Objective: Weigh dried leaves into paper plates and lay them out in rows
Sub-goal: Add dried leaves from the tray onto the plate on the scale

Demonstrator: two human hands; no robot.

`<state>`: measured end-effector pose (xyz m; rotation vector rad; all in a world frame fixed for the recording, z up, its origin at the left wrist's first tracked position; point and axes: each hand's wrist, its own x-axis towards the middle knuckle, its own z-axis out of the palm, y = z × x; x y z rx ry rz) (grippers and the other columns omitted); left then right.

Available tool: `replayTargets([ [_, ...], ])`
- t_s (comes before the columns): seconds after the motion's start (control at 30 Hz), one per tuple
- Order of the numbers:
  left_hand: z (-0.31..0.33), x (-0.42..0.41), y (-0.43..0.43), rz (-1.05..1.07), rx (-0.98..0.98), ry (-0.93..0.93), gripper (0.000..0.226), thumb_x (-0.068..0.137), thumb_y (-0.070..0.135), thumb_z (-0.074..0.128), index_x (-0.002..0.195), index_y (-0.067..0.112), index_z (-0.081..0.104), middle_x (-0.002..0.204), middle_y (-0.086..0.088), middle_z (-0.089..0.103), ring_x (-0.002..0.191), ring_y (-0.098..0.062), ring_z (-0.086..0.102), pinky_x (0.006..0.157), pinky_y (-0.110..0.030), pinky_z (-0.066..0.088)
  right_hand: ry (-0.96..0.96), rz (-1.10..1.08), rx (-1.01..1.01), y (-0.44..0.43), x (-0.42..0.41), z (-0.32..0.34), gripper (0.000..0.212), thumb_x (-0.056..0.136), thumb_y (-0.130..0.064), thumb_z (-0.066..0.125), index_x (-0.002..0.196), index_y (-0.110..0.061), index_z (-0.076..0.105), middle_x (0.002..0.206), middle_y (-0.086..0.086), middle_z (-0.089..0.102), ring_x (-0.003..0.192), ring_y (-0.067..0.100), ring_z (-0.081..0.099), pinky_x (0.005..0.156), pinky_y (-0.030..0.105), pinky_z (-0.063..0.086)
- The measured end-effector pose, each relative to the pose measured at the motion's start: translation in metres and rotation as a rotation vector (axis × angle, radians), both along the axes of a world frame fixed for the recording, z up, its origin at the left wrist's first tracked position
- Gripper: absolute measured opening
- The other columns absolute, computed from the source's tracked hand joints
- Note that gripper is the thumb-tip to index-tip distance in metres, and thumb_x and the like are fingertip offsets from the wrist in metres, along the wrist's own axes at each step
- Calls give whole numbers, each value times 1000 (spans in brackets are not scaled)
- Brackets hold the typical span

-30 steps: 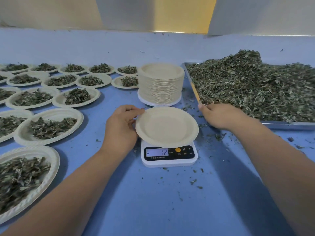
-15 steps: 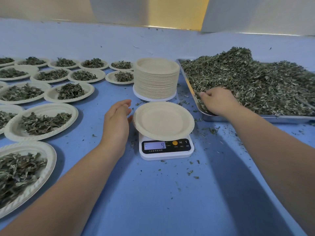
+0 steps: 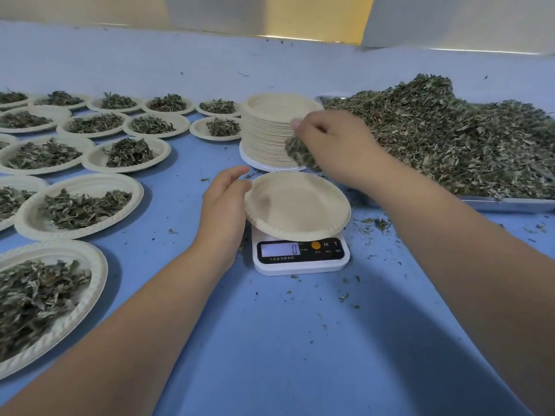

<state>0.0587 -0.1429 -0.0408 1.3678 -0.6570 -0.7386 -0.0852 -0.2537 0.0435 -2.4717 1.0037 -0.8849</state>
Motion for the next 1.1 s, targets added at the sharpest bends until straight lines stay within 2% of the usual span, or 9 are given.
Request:
replayTargets([
  [0.17,-3,5,-2,1,-14,13,30,91,22,50,102,39,72,96,9,64,77,-12,59,62,-28,45,336,141,13,12,6,-27,28,99,-50,52,97,-29,70,85,-16,65,80,-4,56,68,22,43],
  [0.3,-5,4,-3,-15,3,-31,29,90,26,49,106,38,70,101,4,64,90,-18,57,76,-34,44,143,130,41,4,-5,-22,29,101,-48,53,94,-26,70,77,-11,65,70,-2,56,64,23,43],
  [0.4,-6,2,-4,-22,27,-75,28,96,26,50,114,38,69,110,13,66,104,-14,63,90,-36,52,24,84,60,-11,-19,-21,36,102,-46,50,100,-17,71,93,6,72,89,23,67,81,37,55],
  [0.5,-6,1,-4,-42,40,-120,30,100,25,49,121,35,67,118,16,65,114,-11,63,105,-42,51,-23,-99,35,-38,-36,-30,34,102,-41,50,95,-15,70,86,7,70,77,25,63,68,33,48],
  [0.63,-7,1,-5,-43,32,-155,29,100,25,50,116,40,70,102,26,67,97,4,66,95,-31,53,146,-307,59,-73,-53,-54,28,102,-45,47,103,-22,64,84,1,65,72,15,58,58,25,39],
  [0.7,-8,2,-6,-31,26,-140,29,100,25,50,115,40,70,98,26,67,91,5,67,90,-28,54,229,-301,124,-83,-56,-64,35,103,-48,44,120,-23,62,95,6,69,77,20,61,64,30,43],
  [0.83,-7,1,-5,-49,30,-124,27,99,26,51,117,36,69,112,13,69,104,-8,67,96,-37,54,381,-272,174,-92,-50,-73,63,102,-59,39,152,-22,38,150,12,49,129,36,51,98,42,42],
  [0.97,-2,-1,-1,-43,47,-108,34,83,36,51,112,38,69,119,5,68,111,-19,66,103,-47,52,409,-348,221,-99,-47,-77,72,99,-68,34,147,-14,38,138,17,54,108,35,54,82,40,41],
  [1.1,-1,-1,-1,-38,54,-84,37,80,37,50,111,37,70,122,4,67,114,-20,65,105,-48,51,428,-341,290,-109,-44,-66,80,100,-70,21,154,-14,35,154,16,42,136,37,43,103,44,36],
])
